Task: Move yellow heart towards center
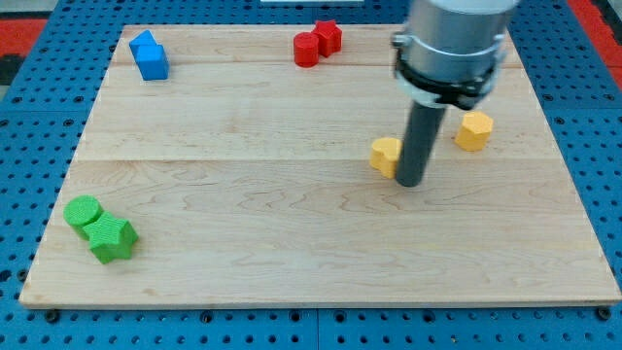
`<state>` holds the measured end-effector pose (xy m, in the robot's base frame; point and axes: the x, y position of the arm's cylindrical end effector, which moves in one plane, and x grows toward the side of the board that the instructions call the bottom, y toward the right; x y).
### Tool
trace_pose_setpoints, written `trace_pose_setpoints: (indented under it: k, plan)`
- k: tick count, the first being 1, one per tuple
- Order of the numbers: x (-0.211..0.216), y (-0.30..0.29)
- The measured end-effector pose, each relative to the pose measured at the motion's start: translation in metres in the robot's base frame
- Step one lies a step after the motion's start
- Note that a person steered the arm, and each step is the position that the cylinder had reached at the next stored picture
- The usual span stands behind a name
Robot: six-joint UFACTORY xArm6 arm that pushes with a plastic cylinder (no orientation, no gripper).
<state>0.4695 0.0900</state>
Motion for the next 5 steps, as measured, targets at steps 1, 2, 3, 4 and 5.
trace_pose_setpoints:
  k: [1,2,3,4,5]
  plan:
    - [0.007,-0.014]
    - [-0.002,-0.05]
    - [-0.023,-0.043]
    - [-0.03,-0.019]
    - [-0.041,-0.009]
